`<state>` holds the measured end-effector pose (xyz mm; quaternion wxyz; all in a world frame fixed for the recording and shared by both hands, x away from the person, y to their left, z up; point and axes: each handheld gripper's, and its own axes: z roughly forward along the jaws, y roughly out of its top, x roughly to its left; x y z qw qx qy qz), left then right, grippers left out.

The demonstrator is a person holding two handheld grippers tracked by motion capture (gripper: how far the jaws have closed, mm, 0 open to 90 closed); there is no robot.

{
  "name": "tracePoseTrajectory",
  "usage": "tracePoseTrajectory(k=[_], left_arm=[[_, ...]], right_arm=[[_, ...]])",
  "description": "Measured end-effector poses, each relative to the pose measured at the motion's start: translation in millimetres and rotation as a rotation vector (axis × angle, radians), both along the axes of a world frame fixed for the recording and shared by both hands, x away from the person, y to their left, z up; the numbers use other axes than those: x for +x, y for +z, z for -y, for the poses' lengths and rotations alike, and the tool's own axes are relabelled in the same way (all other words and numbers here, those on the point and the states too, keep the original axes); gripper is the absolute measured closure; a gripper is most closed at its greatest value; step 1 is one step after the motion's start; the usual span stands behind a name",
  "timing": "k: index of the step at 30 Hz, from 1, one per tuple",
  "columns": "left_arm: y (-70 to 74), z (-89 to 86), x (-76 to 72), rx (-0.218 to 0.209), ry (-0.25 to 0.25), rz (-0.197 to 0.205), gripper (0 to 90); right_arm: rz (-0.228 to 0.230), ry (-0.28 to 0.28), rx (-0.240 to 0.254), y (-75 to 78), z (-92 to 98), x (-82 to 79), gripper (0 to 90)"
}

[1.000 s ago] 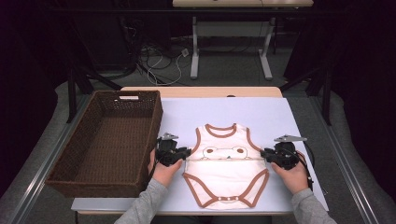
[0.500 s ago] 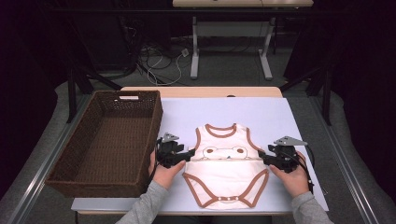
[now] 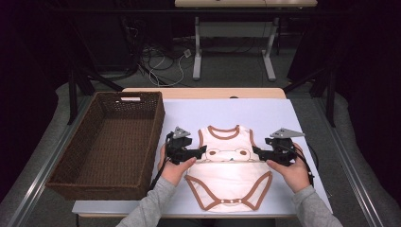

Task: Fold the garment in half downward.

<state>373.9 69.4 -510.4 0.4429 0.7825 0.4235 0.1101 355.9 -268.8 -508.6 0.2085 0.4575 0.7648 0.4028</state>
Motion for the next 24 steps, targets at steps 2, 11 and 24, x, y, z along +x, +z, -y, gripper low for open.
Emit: tracePoseTrajectory(k=[2, 11, 24], left_arm=[[5.0, 3.5, 3.8, 0.002, -0.003, -0.004, 30.7], [14.0, 18.3, 22.8, -0.033, 0.002, -0.007, 20.5], [26.7, 32.2, 60.8, -0.044, 0.045, -0.016, 14.1]], right_arm=[[-0.017, -0.003, -0.009, 4.9, -5.0, 6.5, 31.7], [0.031, 0.015, -0.048, 23.3, -17.6, 30.7, 22.7], [-0.022, 0.000, -0.040, 36.6, -26.1, 63.8, 9.9]])
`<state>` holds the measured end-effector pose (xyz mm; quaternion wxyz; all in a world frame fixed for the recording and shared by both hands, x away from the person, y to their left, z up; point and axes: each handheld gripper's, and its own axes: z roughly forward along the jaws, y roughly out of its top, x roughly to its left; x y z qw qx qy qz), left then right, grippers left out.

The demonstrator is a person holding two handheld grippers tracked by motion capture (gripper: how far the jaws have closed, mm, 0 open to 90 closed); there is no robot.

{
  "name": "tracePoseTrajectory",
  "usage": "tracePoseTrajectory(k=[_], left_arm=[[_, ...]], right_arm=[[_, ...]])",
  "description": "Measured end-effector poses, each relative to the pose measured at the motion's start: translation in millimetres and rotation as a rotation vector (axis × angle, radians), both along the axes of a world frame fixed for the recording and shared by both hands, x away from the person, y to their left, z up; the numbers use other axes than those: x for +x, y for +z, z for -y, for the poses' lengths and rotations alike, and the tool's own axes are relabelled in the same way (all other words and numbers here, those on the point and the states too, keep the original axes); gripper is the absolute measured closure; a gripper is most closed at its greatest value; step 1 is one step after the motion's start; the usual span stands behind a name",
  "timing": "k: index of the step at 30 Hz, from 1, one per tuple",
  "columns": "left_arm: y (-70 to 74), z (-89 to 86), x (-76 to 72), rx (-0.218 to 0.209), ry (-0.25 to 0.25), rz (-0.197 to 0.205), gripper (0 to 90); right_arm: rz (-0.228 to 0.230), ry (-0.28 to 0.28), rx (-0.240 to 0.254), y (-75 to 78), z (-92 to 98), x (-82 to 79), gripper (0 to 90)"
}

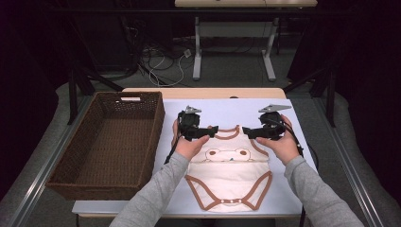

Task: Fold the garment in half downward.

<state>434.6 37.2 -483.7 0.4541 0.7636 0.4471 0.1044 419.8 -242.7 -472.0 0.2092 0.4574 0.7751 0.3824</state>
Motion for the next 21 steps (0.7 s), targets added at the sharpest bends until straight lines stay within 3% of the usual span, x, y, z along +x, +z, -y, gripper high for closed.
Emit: tracePoseTrajectory(k=[3, 5, 9, 16, 21], left_arm=[[-0.7, 1.2, 10.4, 0.015, 0.000, 0.007, 13.3], [-3.6, 2.3, 15.3, 0.017, 0.004, 0.000, 13.3], [-13.2, 1.9, 26.1, 0.047, -0.016, -0.020, 18.6], [-27.7, -0.5, 40.9, 0.074, 0.001, -0.023, 25.2], [-39.1, -0.8, 49.0, 0.091, 0.011, -0.057, 31.1]], right_arm=[[-0.007, 0.008, 0.018, 2.8, -2.5, 8.4, 5.7], [0.000, 0.003, -0.001, 3.0, -4.1, 13.5, 6.0], [0.041, -0.006, -0.048, -0.7, -7.9, 21.6, 16.0], [0.035, 0.014, -0.073, -16.5, -15.0, 34.8, 26.2], [0.019, 0.020, -0.065, -28.5, -15.8, 42.8, 35.3]])
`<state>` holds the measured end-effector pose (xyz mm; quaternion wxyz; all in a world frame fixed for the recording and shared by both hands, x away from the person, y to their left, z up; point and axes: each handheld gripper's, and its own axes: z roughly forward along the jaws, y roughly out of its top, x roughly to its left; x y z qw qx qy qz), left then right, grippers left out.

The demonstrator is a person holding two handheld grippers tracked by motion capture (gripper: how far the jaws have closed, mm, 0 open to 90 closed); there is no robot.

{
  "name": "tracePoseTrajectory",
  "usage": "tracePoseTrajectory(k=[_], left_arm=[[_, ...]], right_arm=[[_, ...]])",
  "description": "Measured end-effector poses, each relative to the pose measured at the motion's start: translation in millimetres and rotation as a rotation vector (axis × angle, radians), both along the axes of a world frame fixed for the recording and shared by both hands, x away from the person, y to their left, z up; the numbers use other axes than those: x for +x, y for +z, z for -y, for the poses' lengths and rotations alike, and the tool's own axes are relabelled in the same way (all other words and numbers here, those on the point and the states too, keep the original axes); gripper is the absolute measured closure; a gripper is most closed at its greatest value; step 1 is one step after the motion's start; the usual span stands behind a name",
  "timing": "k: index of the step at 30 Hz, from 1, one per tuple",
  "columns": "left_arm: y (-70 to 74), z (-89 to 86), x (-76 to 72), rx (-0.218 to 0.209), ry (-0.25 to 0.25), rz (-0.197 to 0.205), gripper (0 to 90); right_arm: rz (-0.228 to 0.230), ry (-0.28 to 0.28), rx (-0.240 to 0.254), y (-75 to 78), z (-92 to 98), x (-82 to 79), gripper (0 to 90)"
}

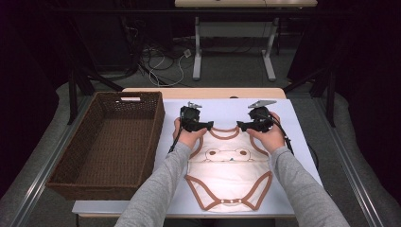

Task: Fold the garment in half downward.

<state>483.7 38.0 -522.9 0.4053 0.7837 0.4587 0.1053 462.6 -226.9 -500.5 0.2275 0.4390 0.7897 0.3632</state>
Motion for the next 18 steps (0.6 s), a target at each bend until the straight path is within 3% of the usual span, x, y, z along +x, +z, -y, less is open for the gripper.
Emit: tracePoseTrajectory(k=[2, 10, 12, 18], left_arm=[[-5.2, 1.3, 3.3, -0.001, -0.003, -0.010, 34.8], [-20.8, 4.1, 10.5, 0.084, -0.028, -0.039, 41.1], [-21.8, 2.8, 12.1, 0.082, -0.028, -0.040, 44.9], [-27.1, -2.9, 15.9, 0.078, -0.015, -0.098, 53.9]], right_arm=[[-0.018, 0.006, 0.002, -5.1, 0.8, 3.9, 37.6], [-0.074, 0.003, 0.025, -16.7, 3.4, 12.3, 40.3], [-0.077, -0.004, 0.016, -17.9, 3.8, 12.8, 40.1], [-0.058, -0.023, 0.020, -17.9, 6.0, 12.8, 39.7]])
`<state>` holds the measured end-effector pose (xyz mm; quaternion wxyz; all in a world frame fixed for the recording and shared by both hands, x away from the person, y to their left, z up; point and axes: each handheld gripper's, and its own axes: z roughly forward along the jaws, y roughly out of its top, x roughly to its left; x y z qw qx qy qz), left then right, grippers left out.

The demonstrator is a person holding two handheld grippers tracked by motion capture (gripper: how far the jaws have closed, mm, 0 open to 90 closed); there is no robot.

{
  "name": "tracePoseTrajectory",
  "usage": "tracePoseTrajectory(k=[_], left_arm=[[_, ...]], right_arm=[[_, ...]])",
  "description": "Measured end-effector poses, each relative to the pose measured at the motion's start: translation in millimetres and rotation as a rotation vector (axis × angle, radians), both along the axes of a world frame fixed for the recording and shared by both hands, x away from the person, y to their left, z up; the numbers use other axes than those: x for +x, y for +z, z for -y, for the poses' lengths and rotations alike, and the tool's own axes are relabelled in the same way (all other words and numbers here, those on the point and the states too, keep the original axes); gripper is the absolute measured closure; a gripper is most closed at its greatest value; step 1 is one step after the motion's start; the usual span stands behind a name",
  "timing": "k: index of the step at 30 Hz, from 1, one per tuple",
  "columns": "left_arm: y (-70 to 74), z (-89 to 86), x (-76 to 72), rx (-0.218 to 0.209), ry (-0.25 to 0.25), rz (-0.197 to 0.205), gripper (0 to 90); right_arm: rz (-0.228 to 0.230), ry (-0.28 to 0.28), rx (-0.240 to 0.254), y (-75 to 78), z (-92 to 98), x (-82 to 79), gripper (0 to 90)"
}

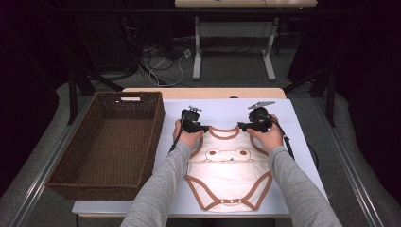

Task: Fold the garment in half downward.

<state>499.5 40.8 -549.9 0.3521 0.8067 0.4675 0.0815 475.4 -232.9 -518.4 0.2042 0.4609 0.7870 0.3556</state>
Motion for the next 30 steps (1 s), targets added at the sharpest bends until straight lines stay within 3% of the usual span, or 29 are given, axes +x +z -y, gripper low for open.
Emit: tracePoseTrajectory(k=[4, 8, 12, 20, 23, 30], left_arm=[[0.9, -2.4, 0.9, 0.004, -0.001, -0.006, 59.2], [-0.9, -3.0, 1.5, -0.002, 0.011, -0.039, 62.8], [-0.8, -3.0, -0.4, 0.008, 0.017, -0.038, 65.4], [-0.8, -4.2, -2.1, 0.006, 0.034, -0.053, 74.3], [0.2, -4.2, -1.8, 0.026, 0.010, -0.050, 80.8], [5.6, -3.9, -4.1, 0.016, -0.005, -0.035, 85.5]], right_arm=[[0.003, -0.002, 0.013, 1.5, 0.8, -1.0, 40.4], [0.009, -0.006, 0.020, 3.7, 3.1, -1.8, 42.2], [0.012, -0.011, 0.030, 4.0, 4.9, -2.0, 42.6], [-0.001, -0.013, 0.016, 1.0, 7.1, -0.8, 43.5], [-0.004, -0.020, -0.004, -0.5, 8.9, 0.8, 45.1], [-0.035, -0.038, -0.034, -4.1, 16.0, 4.4, 51.7]])
